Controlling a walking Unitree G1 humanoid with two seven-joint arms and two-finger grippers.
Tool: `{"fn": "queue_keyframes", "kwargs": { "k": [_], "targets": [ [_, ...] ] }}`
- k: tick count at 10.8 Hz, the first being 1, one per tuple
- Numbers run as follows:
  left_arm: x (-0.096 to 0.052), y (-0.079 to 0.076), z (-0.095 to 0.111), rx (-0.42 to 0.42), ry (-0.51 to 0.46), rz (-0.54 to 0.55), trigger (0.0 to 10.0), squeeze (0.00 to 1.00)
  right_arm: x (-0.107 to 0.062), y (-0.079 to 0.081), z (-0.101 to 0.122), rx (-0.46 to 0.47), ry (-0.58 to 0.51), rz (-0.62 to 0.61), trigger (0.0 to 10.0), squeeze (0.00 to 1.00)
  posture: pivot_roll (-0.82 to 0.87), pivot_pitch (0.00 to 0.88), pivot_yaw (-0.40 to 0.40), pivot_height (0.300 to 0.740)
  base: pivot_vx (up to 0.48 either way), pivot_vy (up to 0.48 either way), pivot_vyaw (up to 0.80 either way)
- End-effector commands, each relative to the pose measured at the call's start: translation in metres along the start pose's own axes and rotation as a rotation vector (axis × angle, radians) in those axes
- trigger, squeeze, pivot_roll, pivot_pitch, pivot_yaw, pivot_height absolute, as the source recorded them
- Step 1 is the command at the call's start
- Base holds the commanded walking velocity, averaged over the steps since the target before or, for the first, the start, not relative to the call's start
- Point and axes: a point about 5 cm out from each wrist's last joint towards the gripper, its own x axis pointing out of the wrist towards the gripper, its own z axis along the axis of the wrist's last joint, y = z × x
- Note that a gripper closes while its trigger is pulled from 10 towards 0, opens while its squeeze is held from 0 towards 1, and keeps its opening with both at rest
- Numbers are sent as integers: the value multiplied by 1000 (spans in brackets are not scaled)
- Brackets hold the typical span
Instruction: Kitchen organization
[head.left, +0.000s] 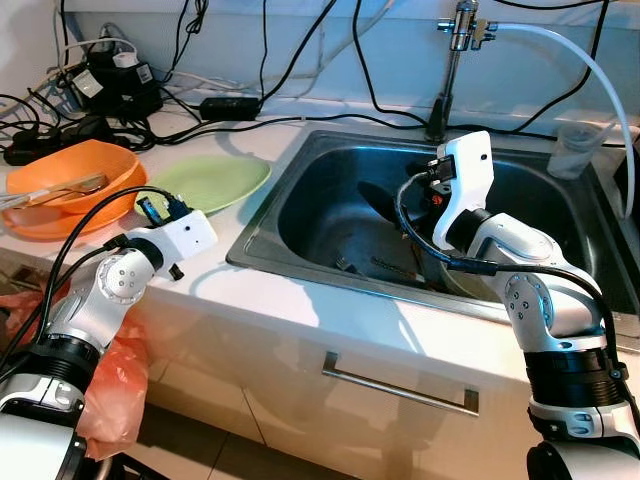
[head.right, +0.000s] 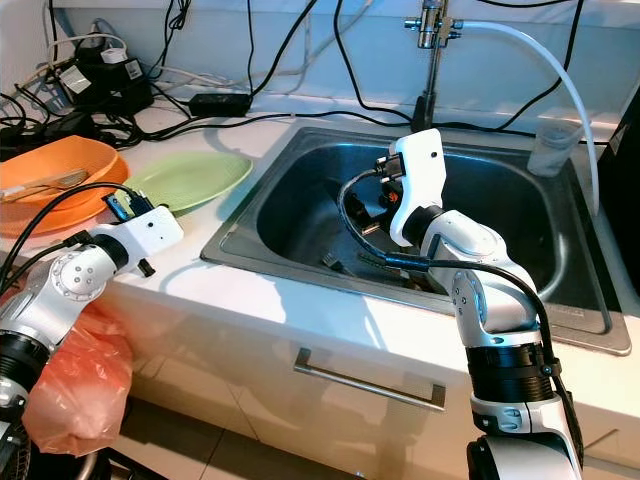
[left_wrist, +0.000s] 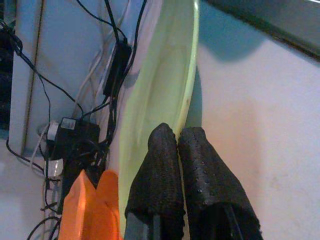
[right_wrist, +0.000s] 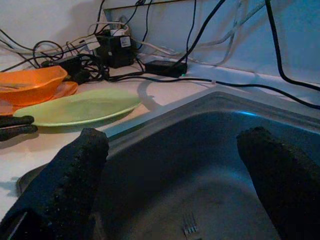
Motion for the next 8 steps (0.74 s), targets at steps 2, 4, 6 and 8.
{"fn": "queue_keyframes", "kwargs": {
  "k": [2, 4, 6, 8],
  "targets": [
    [-1, -23, -8, 1, 34, -60, 0, 0, 0, -1, -1, 16, 3, -11, 10000, 0, 34, 0, 46, 740, 0, 0, 0],
    [1, -14, 5, 26, -42, 30, 0, 0, 0, -2, -1, 18, 2, -13, 10000, 0, 31, 0, 45, 740, 0, 0, 0],
    [-1, -10, 21, 46, -148, 119, 0, 0, 0, -2, -1, 28, 2, -14, 10000, 0, 33, 0, 44, 740, 0, 0, 0],
    [-2, -13, 35, 42, -221, 153, 0, 0, 1, -4, -2, 45, 1, -17, 10000, 0, 33, 0, 42, 740, 0, 0, 0]
  ]
}}
